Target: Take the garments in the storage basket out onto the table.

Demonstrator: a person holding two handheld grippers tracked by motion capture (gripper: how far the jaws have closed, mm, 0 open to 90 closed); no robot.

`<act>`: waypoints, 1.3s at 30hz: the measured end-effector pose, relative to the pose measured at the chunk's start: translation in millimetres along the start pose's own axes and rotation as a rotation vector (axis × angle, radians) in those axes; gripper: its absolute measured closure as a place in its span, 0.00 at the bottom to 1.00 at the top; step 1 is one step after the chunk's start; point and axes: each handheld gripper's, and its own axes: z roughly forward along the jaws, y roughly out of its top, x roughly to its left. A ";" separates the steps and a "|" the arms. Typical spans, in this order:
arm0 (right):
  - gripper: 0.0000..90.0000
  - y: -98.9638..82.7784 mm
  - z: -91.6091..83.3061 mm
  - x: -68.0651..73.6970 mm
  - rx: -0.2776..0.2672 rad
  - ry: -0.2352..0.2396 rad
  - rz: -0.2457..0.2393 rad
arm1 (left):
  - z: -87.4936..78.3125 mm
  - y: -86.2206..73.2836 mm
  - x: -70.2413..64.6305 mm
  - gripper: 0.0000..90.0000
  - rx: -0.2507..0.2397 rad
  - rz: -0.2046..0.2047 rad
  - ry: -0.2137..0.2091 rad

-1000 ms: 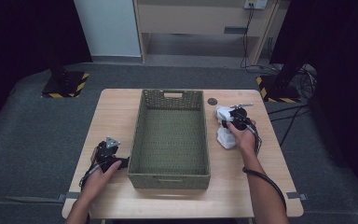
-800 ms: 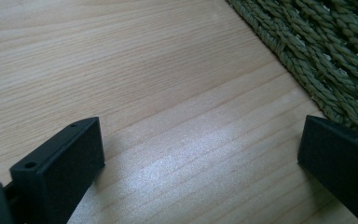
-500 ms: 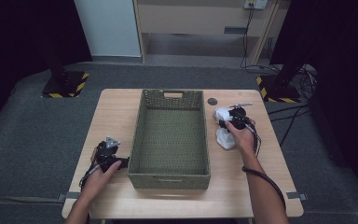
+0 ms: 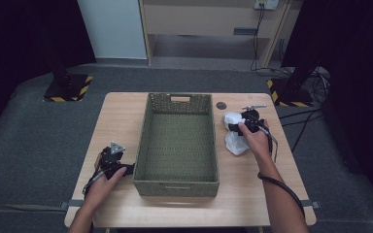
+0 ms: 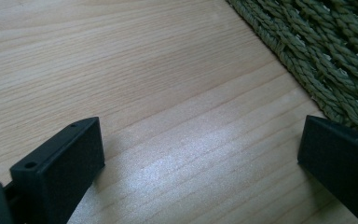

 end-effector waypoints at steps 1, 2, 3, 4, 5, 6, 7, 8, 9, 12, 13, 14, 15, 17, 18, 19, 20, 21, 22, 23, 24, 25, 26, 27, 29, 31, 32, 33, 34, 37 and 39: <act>0.03 1.2 -2.1 -1.1 -0.010 0.004 0.007 | 0.0 0.0 0.0 0.00 0.000 0.000 0.000; 0.03 3.2 -5.1 -2.7 -0.023 0.011 0.022 | 0.0 0.0 0.0 0.00 0.000 0.000 0.000; 0.03 4.4 -6.7 -3.3 -0.029 0.015 0.032 | 0.0 0.0 0.0 0.00 0.000 0.000 0.000; 0.03 6.3 -8.9 -4.3 -0.037 0.021 0.040 | 0.0 0.0 0.0 0.00 0.000 0.000 0.000; 0.03 7.2 -10.0 -4.6 -0.040 0.026 0.045 | 0.0 0.0 0.0 0.00 0.000 0.000 0.000; 0.03 8.6 -11.2 -4.8 -0.046 0.032 0.049 | 0.0 0.0 0.0 0.00 0.000 0.000 0.000; 0.03 9.4 -11.5 -4.7 -0.048 0.035 0.049 | 0.0 0.0 0.0 0.00 0.000 0.000 0.000; 0.03 10.3 -12.1 -4.2 -0.050 0.039 0.050 | 0.0 0.0 0.0 0.00 0.000 0.000 0.000; 0.03 11.2 -12.8 -3.5 -0.053 0.040 0.054 | 0.0 0.0 0.0 0.00 0.000 0.000 0.000; 0.03 14.4 -17.3 -0.2 -0.081 0.057 0.066 | 0.0 0.0 -0.1 0.00 0.000 0.000 0.000; 0.03 16.2 -19.8 1.1 -0.088 0.059 0.062 | 0.0 0.0 -0.1 0.00 0.000 0.000 0.000; 0.03 18.7 -23.3 2.5 -0.100 0.061 0.053 | 0.0 0.0 -0.1 0.00 0.000 0.000 0.000; 0.03 21.0 -26.4 3.3 -0.109 0.061 0.053 | 0.0 0.0 0.0 0.00 0.000 0.000 0.000; 0.03 25.9 -32.4 3.9 -0.129 0.063 0.052 | 0.0 0.0 0.0 0.00 0.000 0.000 0.000; 0.03 28.3 -35.3 4.3 -0.136 0.063 0.055 | 0.0 0.0 0.0 0.00 0.000 0.000 0.000; 0.03 30.0 -37.2 4.6 -0.140 0.064 0.055 | 0.0 0.0 -0.1 0.00 0.000 0.000 0.000; 0.03 32.4 -40.0 5.2 -0.146 0.068 0.051 | 0.0 0.0 -0.1 0.00 0.000 0.000 0.000; 0.03 33.6 -41.3 5.6 -0.148 0.068 0.046 | 0.0 0.0 -0.1 0.00 0.000 0.000 0.000; 0.03 35.0 -42.9 6.2 -0.150 0.068 0.038 | 0.0 0.0 0.0 0.00 0.000 0.000 0.000; 0.03 36.2 -44.7 7.1 -0.152 0.067 0.035 | 0.0 0.0 0.0 0.00 0.000 0.000 0.000; 0.03 36.9 -45.8 7.3 -0.153 0.068 0.032 | 0.0 0.0 -0.1 0.00 0.000 0.000 0.000; 0.03 37.1 -46.7 7.4 -0.153 0.068 0.031 | 0.0 0.0 0.0 0.00 0.000 0.000 0.000; 0.03 37.2 -47.3 7.6 -0.153 0.068 0.030 | 0.0 0.0 0.0 0.00 0.000 0.000 0.000; 0.03 37.0 -47.8 7.6 -0.154 0.067 0.028 | 0.0 0.0 0.0 0.00 0.000 0.000 0.000; 0.03 36.5 -49.6 8.2 -0.158 0.068 0.032 | 0.0 0.0 0.0 0.00 0.000 0.000 0.000; 0.03 36.0 -52.0 9.1 -0.164 0.069 0.030 | 0.0 0.0 0.0 0.00 0.000 0.000 0.000; 0.03 35.7 -53.7 9.7 -0.168 0.072 0.035 | 0.0 0.0 -0.1 0.00 0.000 0.000 0.000; 0.04 35.5 -54.6 9.9 -0.169 0.072 0.036 | 0.0 0.0 0.0 0.00 0.000 0.000 0.000; 0.04 35.6 -55.8 10.6 -0.163 0.074 0.040 | 0.0 0.0 -0.1 0.00 0.000 0.000 0.000; 0.04 35.1 -61.6 13.0 -0.174 0.079 0.030 | 0.0 0.0 0.0 0.00 0.000 0.000 0.000; 0.04 34.0 -65.0 14.5 -0.180 0.082 0.025 | 0.0 0.0 -0.1 0.00 0.000 0.000 0.000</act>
